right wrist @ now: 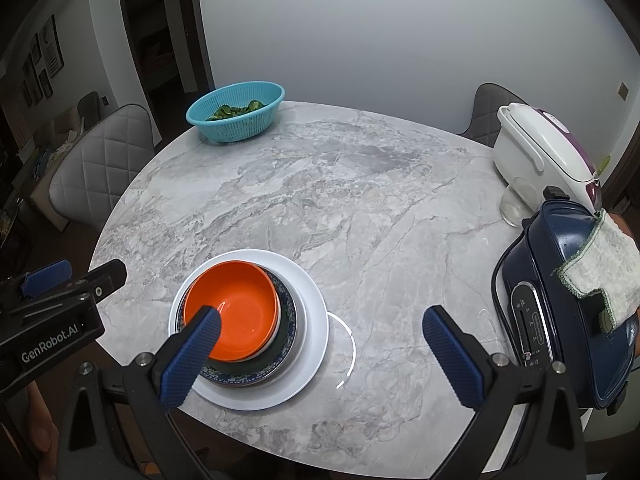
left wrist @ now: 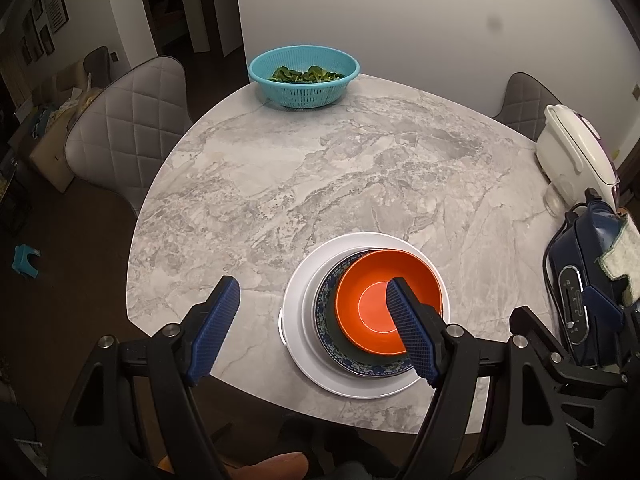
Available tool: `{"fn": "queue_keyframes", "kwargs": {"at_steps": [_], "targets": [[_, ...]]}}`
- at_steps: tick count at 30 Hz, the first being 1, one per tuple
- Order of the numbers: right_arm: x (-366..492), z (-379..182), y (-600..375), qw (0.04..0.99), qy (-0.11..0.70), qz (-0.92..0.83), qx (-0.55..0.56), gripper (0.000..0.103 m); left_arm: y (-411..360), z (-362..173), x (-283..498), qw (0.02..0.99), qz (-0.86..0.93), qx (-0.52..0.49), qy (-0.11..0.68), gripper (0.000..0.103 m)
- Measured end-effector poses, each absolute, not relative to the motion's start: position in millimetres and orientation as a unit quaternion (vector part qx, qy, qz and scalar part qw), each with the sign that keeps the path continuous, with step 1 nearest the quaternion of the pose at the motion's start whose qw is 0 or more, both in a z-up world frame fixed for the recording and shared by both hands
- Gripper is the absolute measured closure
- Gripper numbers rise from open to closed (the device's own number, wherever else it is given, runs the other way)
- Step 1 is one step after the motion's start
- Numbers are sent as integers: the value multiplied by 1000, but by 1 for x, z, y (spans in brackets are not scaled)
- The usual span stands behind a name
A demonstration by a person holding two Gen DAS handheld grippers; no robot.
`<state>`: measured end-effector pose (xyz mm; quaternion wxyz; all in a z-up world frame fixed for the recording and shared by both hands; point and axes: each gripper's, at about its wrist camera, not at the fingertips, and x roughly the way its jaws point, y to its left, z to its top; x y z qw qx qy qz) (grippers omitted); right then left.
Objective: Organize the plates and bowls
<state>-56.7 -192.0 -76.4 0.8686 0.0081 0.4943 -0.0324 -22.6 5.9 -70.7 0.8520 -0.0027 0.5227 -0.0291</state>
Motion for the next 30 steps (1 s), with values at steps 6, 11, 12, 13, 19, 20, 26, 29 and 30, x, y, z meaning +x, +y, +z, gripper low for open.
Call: {"fn": "queue_keyframes", "kwargs": {"at_steps": [6,11,12,13,19,20,26,29,30], "targets": [[-57,-76,-191,868,495,-31,8,0,4,-70,-24,852,-29,-3,522,28],[-57,-77,-190,868,495,-31,7,0,3,-68,-24,853,-29,-3,521,28],[-57,-77,-190,869,495,-31,7,0,3,-68,-24,853,-30,-4,521,28],[-57,-77,-190,869,494,-31,7,0,2,-68,-24,853,-29,-4,521,28],[-58,-77,-189,868,495,-31,6,0,3,-66,-25,854,-28,-7,519,28],[-57,-77,-189,869,494,-31,7,0,3,-65,-25,854,-28,-6,519,28],[-57,-77,-188,868,495,-31,6,0,3,-66,-26,854,-28,-7,519,28],[-58,-77,-188,869,494,-31,6,0,3,-66,-26,854,-28,-7,520,28],[-58,-77,-188,869,494,-31,5,0,2,-65,-26,854,-28,-7,519,28]]}}
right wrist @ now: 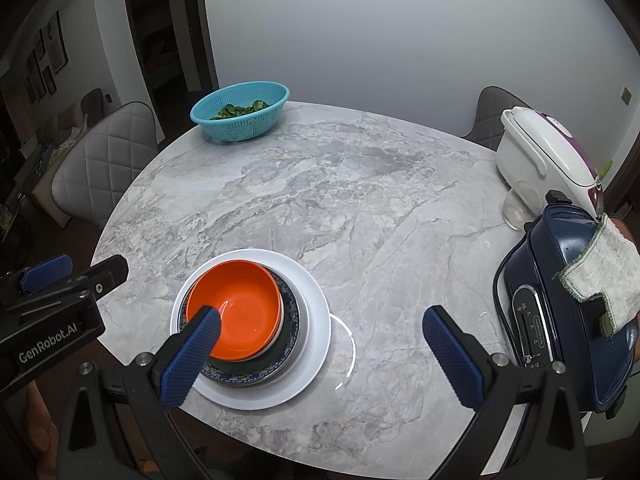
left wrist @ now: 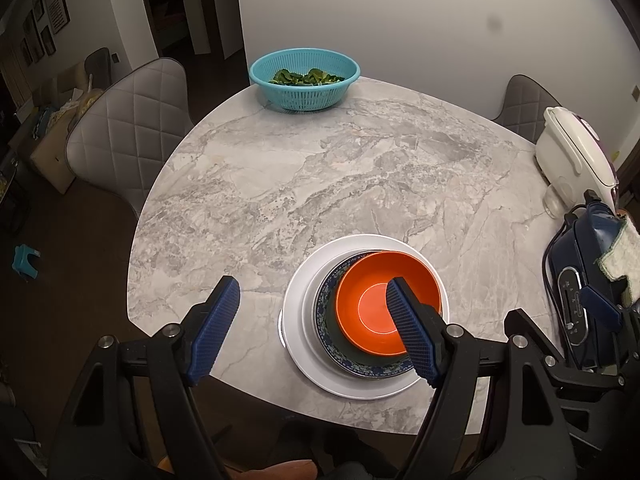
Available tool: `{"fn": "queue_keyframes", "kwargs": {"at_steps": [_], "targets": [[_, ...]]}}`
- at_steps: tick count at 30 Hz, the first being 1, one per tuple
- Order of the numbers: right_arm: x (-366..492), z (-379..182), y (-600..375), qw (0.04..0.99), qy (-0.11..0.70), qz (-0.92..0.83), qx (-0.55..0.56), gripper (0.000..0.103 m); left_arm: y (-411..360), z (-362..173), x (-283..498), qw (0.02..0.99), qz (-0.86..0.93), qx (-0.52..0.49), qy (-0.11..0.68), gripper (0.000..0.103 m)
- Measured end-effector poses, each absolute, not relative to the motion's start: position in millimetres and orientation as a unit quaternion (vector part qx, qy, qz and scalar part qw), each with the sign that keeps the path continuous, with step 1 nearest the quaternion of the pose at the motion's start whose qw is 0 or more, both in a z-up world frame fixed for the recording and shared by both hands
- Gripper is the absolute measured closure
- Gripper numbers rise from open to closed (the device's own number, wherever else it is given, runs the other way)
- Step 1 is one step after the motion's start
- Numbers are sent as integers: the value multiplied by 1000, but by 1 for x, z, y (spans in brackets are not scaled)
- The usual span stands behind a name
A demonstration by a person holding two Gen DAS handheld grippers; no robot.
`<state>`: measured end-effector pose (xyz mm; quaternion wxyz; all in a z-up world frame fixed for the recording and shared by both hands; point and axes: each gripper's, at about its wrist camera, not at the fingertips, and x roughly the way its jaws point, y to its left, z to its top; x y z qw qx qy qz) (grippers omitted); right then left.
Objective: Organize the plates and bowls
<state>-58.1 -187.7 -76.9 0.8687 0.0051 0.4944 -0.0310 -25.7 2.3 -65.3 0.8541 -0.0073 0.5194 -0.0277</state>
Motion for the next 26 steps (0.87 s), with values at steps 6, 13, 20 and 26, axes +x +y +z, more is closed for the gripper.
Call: {"fn": "queue_keyframes", "kwargs": {"at_steps": [6,13,20,26], "targets": [[-58,-77,-187,869,494,-32,6,0,3,-65,-26,855,-30,-6,518,28],[-59,-78,-187,868,495,-31,6,0,5,-62,-27,858,-35,-17,512,15],[-58,-78,-187,868,495,-32,7,0,0,-57,-33,868,-36,-14,496,12],[-58,-78,-187,868,495,-32,7,0,0,-56,-34,867,-36,-19,497,12]]}}
